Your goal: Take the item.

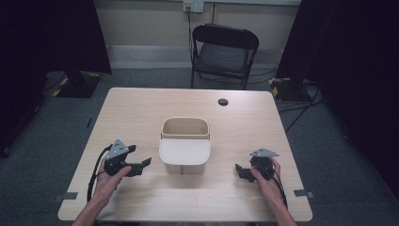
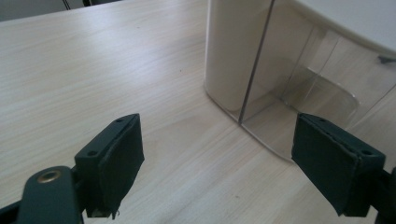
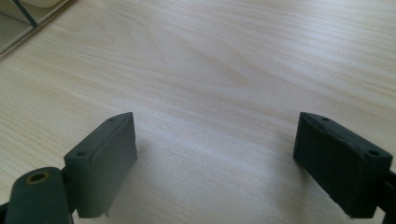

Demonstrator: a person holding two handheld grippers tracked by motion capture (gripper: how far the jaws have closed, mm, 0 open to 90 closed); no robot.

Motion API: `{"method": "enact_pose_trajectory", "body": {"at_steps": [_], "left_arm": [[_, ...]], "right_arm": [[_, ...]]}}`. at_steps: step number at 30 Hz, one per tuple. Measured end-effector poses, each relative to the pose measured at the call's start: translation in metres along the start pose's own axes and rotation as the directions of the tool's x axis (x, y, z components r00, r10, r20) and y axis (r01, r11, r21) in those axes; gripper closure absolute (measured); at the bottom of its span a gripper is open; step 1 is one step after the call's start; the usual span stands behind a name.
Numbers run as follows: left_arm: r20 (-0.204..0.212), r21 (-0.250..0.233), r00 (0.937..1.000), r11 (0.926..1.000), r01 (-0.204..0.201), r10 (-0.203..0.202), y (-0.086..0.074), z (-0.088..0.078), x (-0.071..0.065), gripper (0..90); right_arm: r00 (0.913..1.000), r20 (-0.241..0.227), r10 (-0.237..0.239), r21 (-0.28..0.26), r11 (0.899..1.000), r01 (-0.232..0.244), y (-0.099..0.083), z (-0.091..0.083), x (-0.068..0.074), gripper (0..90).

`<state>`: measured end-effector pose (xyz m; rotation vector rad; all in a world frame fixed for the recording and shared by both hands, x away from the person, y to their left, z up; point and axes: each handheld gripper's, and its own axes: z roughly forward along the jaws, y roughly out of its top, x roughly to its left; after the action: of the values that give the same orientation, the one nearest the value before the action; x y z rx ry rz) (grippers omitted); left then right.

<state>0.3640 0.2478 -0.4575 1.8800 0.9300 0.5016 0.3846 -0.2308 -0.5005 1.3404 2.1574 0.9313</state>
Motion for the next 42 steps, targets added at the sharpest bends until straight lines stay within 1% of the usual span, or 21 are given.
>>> {"method": "enact_pose_trajectory", "body": {"at_steps": [1, 3, 5, 6, 7, 8, 10, 11, 12, 14, 21, 23, 25, 30, 31, 34, 36, 37, 42], "left_arm": [[0.002, -0.007, 1.0000, 1.0000, 0.002, -0.002, 0.002, -0.001, -0.003, 16.3], [0.019, -0.013, 0.9998, 0.9999, -0.004, 0.005, 0.004, -0.001, -0.005, 16.3], [0.037, -0.014, 0.9989, 0.9995, -0.028, 0.029, 0.006, 0.000, -0.009, 16.8], [0.040, -0.018, 0.9990, 0.9996, -0.021, 0.021, 0.007, 0.001, -0.012, 16.8], [0.049, -0.021, 0.9979, 0.9990, -0.041, 0.042, 0.008, 0.000, -0.015, 16.8], [0.057, -0.031, 0.9971, 0.9983, -0.050, 0.051, 0.009, 0.000, -0.016, 16.8], [0.062, -0.034, 0.9969, 0.9983, -0.047, 0.049, 0.010, 0.000, -0.017, 16.8], [0.076, -0.052, 0.9957, 0.9974, -0.050, 0.054, 0.011, -0.001, -0.019, 16.8], [0.083, -0.057, 0.9952, 0.9973, -0.047, 0.051, 0.012, -0.001, -0.020, 16.8], [0.086, -0.058, 0.9951, 0.9973, -0.044, 0.049, 0.012, -0.001, -0.021, 16.8], [0.112, -0.058, 0.9911, 0.9962, -0.065, 0.071, 0.013, 0.003, -0.025, 16.8], [0.113, -0.054, 0.9914, 0.9967, -0.061, 0.067, 0.014, 0.004, -0.026, 16.8], [0.116, -0.053, 0.9901, 0.9959, -0.073, 0.079, 0.015, 0.004, -0.027, 16.9], [0.118, -0.047, 0.9896, 0.9959, -0.077, 0.082, 0.015, 0.006, -0.029, 16.9], [0.125, -0.049, 0.9885, 0.9956, -0.080, 0.086, 0.015, 0.007, -0.029, 16.9], [0.126, -0.053, 0.9887, 0.9958, -0.074, 0.080, 0.015, 0.009, -0.031, 16.9], [0.124, -0.046, 0.9883, 0.9955, -0.083, 0.088, 0.016, 0.010, -0.031, 16.9], [0.128, -0.055, 0.9881, 0.9954, -0.078, 0.085, 0.015, 0.011, -0.031, 16.9], [0.130, -0.060, 0.9877, 0.9950, -0.079, 0.087, 0.015, 0.013, -0.031, 16.9]], "right_arm": [[1.0000, 0.000, -0.001, 0.000, 1.000, 0.001, 0.000, 0.000, 0.000, 12.7], [1.0000, 0.000, 0.000, 0.000, 1.000, 0.000, 0.000, 0.000, 0.000, 12.8], [1.0000, 0.000, 0.000, 0.000, 1.000, 0.000, 0.000, 0.000, 0.000, 12.8], [1.0000, -0.001, 0.000, 0.000, 1.000, 0.000, 0.000, 0.000, 0.000, 12.7], [1.0000, 0.000, 0.000, 0.000, 1.000, 0.000, 0.000, 0.000, 0.000, 12.8], [1.0000, 0.000, 0.000, 0.000, 1.000, 0.000, 0.000, 0.000, 0.000, 12.7], [1.0000, -0.001, 0.000, 0.000, 1.000, 0.000, 0.000, 0.000, 0.000, 12.7], [1.0000, 0.000, 0.000, 0.000, 1.000, 0.000, 0.000, 0.000, 0.000, 12.7], [1.0000, 0.000, 0.000, 0.000, 1.000, 0.000, 0.000, 0.000, 0.000, 12.7], [1.0000, 0.000, -0.001, 0.000, 1.000, 0.001, 0.000, 0.000, 0.000, 12.8], [1.0000, 0.000, 0.001, 0.000, 1.000, -0.001, 0.000, 0.000, 0.000, 12.7], [1.0000, -0.001, 0.000, 0.001, 1.000, 0.000, 0.000, 0.000, 0.000, 12.7], [1.0000, 0.000, 0.000, 0.000, 1.000, 0.000, 0.000, 0.000, 0.000, 12.7], [1.0000, 0.000, 0.000, 0.001, 1.000, 0.000, 0.000, 0.000, 0.000, 12.7], [1.0000, -0.001, 0.000, 0.001, 1.000, 0.000, 0.000, 0.000, 0.000, 12.7], [1.0000, -0.001, 0.000, 0.001, 1.000, 0.000, 0.000, 0.000, 0.000, 12.7], [1.0000, 0.000, 0.000, 0.000, 1.000, 0.000, 0.000, 0.000, 0.000, 12.7], [1.0000, 0.000, 0.000, 0.001, 1.000, 0.000, 0.000, 0.000, 0.000, 12.6], [1.0000, 0.000, 0.001, 0.001, 1.000, -0.001, 0.000, 0.000, 0.000, 12.6]]}}
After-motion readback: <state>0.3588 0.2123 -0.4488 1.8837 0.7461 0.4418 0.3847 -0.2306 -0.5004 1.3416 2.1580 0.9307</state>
